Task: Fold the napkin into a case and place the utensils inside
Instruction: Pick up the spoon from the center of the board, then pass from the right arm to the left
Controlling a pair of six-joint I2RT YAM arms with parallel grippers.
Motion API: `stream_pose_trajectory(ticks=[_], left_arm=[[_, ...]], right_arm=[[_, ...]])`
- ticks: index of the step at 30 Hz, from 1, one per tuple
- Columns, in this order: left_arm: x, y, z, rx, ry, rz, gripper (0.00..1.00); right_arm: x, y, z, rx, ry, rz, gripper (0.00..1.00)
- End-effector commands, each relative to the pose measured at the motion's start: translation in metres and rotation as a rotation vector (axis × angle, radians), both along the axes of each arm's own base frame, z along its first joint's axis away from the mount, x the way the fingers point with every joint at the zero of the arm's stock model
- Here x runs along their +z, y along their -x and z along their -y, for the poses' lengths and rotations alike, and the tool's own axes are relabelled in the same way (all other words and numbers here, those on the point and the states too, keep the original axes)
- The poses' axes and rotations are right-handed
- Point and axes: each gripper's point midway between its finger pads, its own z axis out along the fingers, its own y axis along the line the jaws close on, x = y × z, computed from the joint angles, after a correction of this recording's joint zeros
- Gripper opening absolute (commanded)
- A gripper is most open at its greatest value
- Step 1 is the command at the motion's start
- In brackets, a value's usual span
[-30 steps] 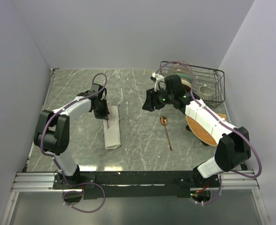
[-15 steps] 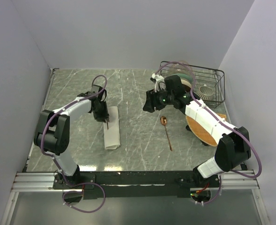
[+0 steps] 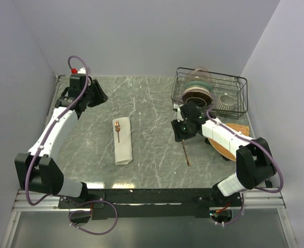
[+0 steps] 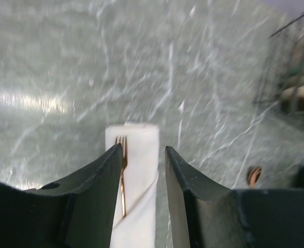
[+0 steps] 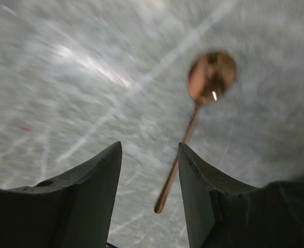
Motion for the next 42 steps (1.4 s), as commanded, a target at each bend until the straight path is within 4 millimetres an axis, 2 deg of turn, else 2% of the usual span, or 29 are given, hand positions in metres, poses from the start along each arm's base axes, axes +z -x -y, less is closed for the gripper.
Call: stream_pose_trajectory(ticks=[1,6,9,20,23,24,25,26,28,29,30,33,34,35,36,38,42], left_arm=[[0.033,-0.008,-0.004,0.013,-0.008,0.113,0.44],[0.02,-0.001,-0.006,0.013,-0.001,0.079,0.44],[0.017,0.0,-0.005,0.008,0.008,0.073,0.44],[0.021,0.001,-0.008,0.007,0.02,0.083,0.44],[0.022,0.002,-0.006,-0.017,0.025,0.088,0.43],[0.024,0.002,-0.005,-0.03,0.032,0.092,0.42],[0.03,0.001,0.0,-0.067,0.041,0.121,0.42],[0.03,0.003,0.004,-0.096,0.045,0.127,0.42],[0.038,0.005,0.01,-0.149,0.047,0.169,0.43],[0.045,0.007,0.021,-0.212,0.081,0.203,0.44],[0.047,0.009,0.027,-0.248,0.101,0.221,0.44],[0.065,0.028,0.062,-0.423,0.219,0.287,0.46],[0.067,0.032,0.07,-0.457,0.237,0.301,0.47],[0.066,0.04,0.085,-0.507,0.25,0.302,0.48],[0.071,0.043,0.093,-0.53,0.251,0.321,0.53],[0.074,0.051,0.111,-0.574,0.276,0.322,0.55],[0.093,0.064,0.136,-0.675,0.337,0.371,0.6]], right_arm=[[-0.016,0.001,0.02,-0.142,0.069,0.012,0.53],[-0.036,0.003,0.022,-0.165,0.087,-0.021,0.49],[-0.04,0.004,0.019,-0.156,0.077,-0.029,0.49],[-0.074,0.002,0.026,-0.206,0.133,-0.127,0.42],[-0.078,-0.002,0.025,-0.214,0.146,-0.153,0.17],[-0.076,-0.003,0.023,-0.207,0.139,-0.152,0.0],[-0.072,-0.005,0.021,-0.205,0.126,-0.147,0.0],[-0.062,-0.011,0.015,-0.197,0.101,-0.131,0.0],[-0.032,-0.016,-0.004,-0.159,-0.016,-0.095,0.0],[-0.013,-0.023,-0.014,-0.148,-0.072,-0.05,0.0],[0.021,-0.034,-0.024,-0.14,-0.156,0.049,0.0],[0.084,-0.047,-0.048,-0.094,-0.28,0.214,0.0],[0.096,-0.043,-0.061,-0.058,-0.289,0.237,0.0],[0.119,-0.049,-0.069,-0.051,-0.306,0.286,0.0],[0.132,-0.047,-0.076,-0.037,-0.33,0.303,0.0],[0.158,-0.042,-0.095,0.002,-0.382,0.339,0.0],[0.192,-0.027,-0.119,0.066,-0.431,0.39,0.0]])
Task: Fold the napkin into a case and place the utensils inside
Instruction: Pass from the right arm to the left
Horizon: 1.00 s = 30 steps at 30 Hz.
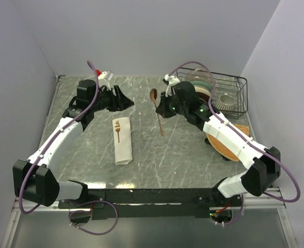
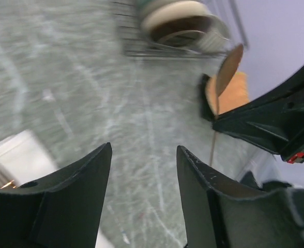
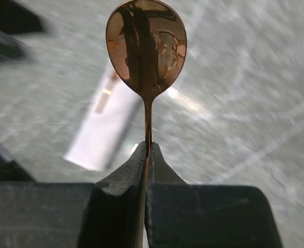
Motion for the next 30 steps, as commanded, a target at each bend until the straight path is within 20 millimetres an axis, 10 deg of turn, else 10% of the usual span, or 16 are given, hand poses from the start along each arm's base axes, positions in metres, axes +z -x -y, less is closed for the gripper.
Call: stream_pose_trajectory(ticks=[1,19,27,30], left_arm=[[0.053,0.019,0.031,-0.155,0.124,0.156,0.6],[0.059,0.026,0.056,-0.124,0.168,0.152,0.61],[0.057,0.039,0.063,-0.232,0.174,0.122,0.01],[0.068,0.049,0.06,-0.336,0.225,0.161,0.01]], right_arm=[[0.043,0.018,-0.024,0.061,-0.072,0.081,0.0],[0.063,0.045,-0.054,0.2,-0.05,0.175,0.0],[0.077,0.056,-0.061,0.261,-0.094,0.197,0.0],[0.093,0.067,-0.065,0.342,-0.152,0.183,0.33]])
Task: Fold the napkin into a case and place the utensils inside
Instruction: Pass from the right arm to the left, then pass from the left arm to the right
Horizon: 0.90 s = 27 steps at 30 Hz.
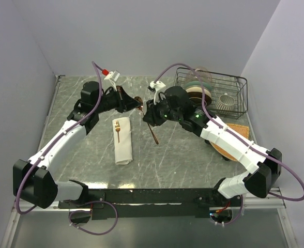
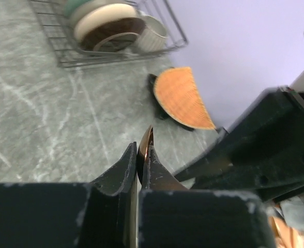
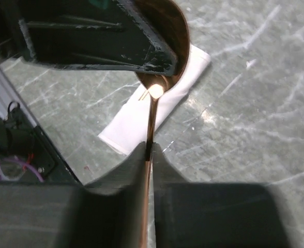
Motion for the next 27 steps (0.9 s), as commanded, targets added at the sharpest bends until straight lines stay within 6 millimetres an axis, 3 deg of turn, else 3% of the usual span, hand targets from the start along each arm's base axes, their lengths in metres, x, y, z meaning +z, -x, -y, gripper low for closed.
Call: stream_pose_trajectory(ticks=[1,2,3,4,6,9,14,21,25,27], left_arm=[[0.05,0.025,-0.003,-0.234,0.124,0.154,0.01],[0.054,0.027,-0.008,-0.262,0.148,0.175,0.01],[0.052,0.033,-0.013,-0.291,0.193,0.123,0.01],[0.068,0.034,-0.023,-0.32,0.218,0.229,0.01],[0.072,0.036,-0.031,-0.334,0.272,0.213,0.01],[0.09,0.04,-0.033,-0.368,0.279,0.328,0.01],[0.101,0.042,-0.033,-0.384,0.285,0.388,0.01],[0.111,0.047,-0.034,-0.382,0.3,0.42,0.01],[0.115,0.048,-0.034,-0.364,0.304,0.414,0.01],[0.118,0.046,-0.035,-0.34,0.308,0.408,0.01]], right_arm=[[0.072,0.017,-0.011,0.161,-0.167,0.077,0.51],[0.076,0.024,-0.009,0.204,-0.182,0.065,0.73],[0.081,0.035,-0.008,0.285,-0.215,0.04,0.79],[0.081,0.041,-0.007,0.324,-0.229,0.018,0.86],[0.077,0.052,-0.003,0.381,-0.243,-0.039,0.87],[0.067,0.069,-0.005,0.456,-0.278,-0.159,0.87],[0.08,0.083,-0.011,0.528,-0.385,-0.259,0.82],[0.072,0.075,-0.021,0.523,-0.416,-0.323,0.77],[0.071,0.074,-0.025,0.524,-0.425,-0.342,0.5],[0.074,0.072,-0.027,0.52,-0.43,-0.333,0.47]])
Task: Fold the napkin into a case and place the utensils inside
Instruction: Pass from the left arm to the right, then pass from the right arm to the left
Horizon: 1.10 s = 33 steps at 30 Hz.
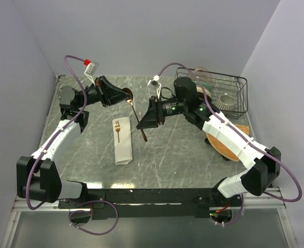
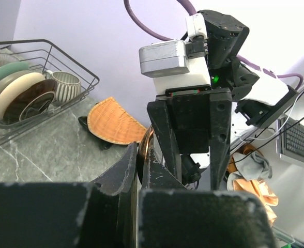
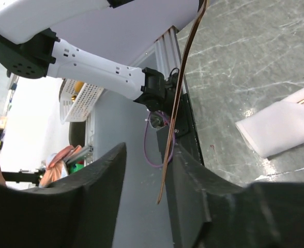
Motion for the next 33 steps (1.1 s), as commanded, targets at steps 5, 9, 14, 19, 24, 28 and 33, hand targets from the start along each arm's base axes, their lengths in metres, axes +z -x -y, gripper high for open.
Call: stream_pose_trajectory(ticks=[5,9,14,19,24,28,33], left_arm=[[0.04,0.002,0.0,0.082,0.041,0.041,0.06],[0.032,-0.014,-0.006,0.179,0.009,-0.067,0.47],[0.017,-0.062,-0.052,0.542,-0.1,-0.215,0.63],[-0.009,-0.055,-0.052,0.581,-0.159,-0.306,0.55],[-0.015,-0.046,-0.024,0.544,-0.172,-0.305,0.55],[-0.02,-0.043,-0.012,0.497,-0.194,-0.309,0.51],[-0.023,-0.039,-0.002,0.446,-0.211,-0.325,0.47]], right_arm=[[0.013,-0.012,-0.012,-0.029,-0.054,0.031,0.0],[0.018,-0.026,-0.012,-0.098,-0.027,0.087,0.0],[0.008,-0.083,0.005,-0.418,0.108,0.196,0.0],[0.005,-0.122,0.017,-0.601,0.19,0.292,0.0],[0.002,-0.125,0.011,-0.595,0.206,0.323,0.0],[0.002,-0.111,0.002,-0.533,0.207,0.375,0.0],[0.001,-0.096,-0.001,-0.499,0.214,0.438,0.0]])
